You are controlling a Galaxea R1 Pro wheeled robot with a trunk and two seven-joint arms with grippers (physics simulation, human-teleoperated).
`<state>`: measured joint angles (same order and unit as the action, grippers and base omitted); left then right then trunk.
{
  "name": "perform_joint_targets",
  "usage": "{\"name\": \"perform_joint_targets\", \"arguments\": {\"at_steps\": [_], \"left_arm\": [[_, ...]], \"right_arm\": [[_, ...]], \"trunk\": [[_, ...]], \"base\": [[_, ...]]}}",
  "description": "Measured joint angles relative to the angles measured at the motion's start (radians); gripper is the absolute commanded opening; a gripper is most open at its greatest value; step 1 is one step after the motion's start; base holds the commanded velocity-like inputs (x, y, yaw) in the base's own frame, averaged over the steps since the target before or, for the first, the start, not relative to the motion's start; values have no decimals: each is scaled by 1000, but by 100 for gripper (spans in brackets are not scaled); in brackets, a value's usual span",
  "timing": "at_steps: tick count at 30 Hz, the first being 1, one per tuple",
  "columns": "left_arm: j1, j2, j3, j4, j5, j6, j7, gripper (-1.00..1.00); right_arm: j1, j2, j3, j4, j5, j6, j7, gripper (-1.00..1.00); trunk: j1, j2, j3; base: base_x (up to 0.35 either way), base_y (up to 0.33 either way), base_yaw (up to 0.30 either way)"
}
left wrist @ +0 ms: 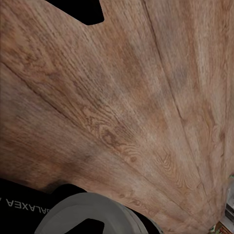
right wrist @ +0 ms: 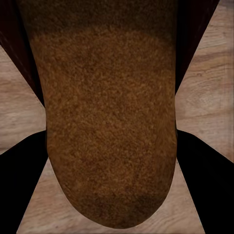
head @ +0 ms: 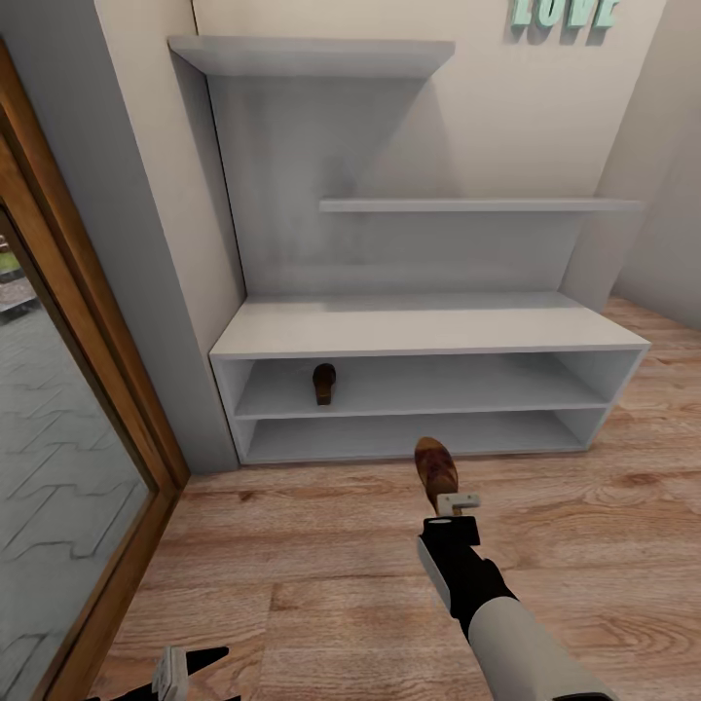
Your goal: Pick up the two gym shoes and the two sandals from the corridor floor and place them onto the hallstand (shoe rack) in the corridor, making sure they are on the rack and not on the floor. Arrange them so the two gym shoes are next to each other and the two sandals are next to each other.
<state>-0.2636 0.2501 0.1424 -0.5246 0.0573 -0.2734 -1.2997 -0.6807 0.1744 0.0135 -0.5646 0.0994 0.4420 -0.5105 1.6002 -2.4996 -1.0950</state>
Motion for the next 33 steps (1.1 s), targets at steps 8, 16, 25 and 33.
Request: {"name": "perform_joint_targets", "arguments": {"at_steps": [8, 16, 25, 33], "left_arm": [[2, 0, 2, -1, 8, 0, -2, 100], [1, 0, 2, -2, 10, 0, -1, 100], [1, -1, 4, -1, 11, 0, -3, 100], [0, -2, 4, -1, 11, 0, -2, 100]], "right_arm": [[0, 0, 0, 1, -2, -2, -4, -100], [0, 0, 0, 1, -2, -2, -4, -100], [0, 0, -1, 0, -3, -2, -4, -100], [0, 0, 1, 0, -2, -2, -4, -100]], "trunk": [[0, 0, -3], [0, 0, -12], [-1, 0, -23], [-1, 0, -30]], "base": [[0, 0, 56], [0, 0, 144], [204, 0, 147], [331, 0, 28]]}}
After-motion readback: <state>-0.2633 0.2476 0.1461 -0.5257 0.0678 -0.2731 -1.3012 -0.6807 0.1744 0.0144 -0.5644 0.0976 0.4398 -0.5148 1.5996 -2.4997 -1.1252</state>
